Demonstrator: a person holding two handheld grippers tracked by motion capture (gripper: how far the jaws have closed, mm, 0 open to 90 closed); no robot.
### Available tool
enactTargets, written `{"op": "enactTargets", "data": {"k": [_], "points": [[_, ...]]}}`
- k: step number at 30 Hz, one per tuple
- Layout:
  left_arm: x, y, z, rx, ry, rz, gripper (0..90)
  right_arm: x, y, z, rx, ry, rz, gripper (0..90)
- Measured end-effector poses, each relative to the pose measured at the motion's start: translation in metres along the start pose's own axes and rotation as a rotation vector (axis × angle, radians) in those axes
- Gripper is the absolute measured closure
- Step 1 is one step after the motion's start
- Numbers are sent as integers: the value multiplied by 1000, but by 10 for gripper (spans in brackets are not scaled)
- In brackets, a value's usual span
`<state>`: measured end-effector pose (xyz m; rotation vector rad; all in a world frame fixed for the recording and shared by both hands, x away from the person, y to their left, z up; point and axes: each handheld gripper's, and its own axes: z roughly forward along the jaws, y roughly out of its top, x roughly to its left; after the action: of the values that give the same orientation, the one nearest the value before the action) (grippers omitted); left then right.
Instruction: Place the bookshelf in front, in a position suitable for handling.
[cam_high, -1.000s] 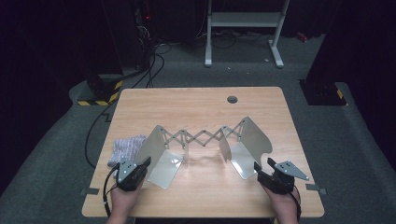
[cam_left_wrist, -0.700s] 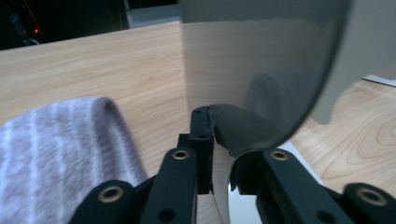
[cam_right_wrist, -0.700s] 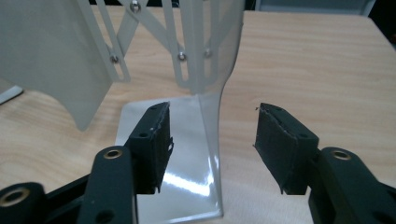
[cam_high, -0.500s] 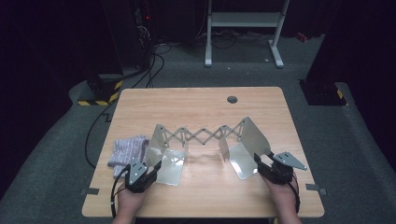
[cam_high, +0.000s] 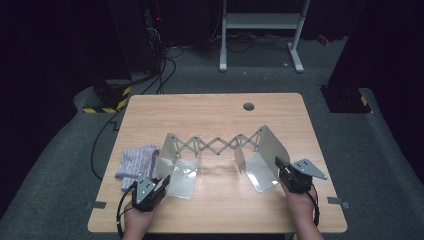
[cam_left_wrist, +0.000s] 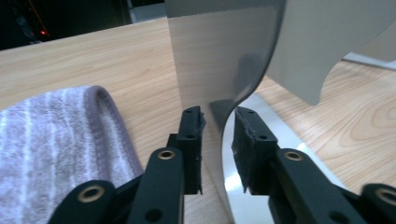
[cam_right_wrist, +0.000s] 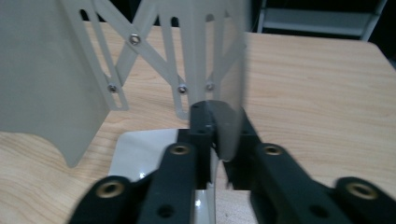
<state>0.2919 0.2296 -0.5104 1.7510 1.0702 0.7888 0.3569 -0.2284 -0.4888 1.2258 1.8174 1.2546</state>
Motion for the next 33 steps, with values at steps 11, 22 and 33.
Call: {"op": "enactTargets", "data": {"k": [11, 22, 33], "points": [[-12, 10, 11, -14, -60, 39, 771, 5, -9, -24, 3, -28, -18, 866], [-21, 12, 13, -25, -57, 79, 745, 28, -13, -24, 18, 31, -46, 722], [-15, 10, 12, -23, -58, 49, 729, 26, -14, -22, 28, 14, -65, 717]]}}
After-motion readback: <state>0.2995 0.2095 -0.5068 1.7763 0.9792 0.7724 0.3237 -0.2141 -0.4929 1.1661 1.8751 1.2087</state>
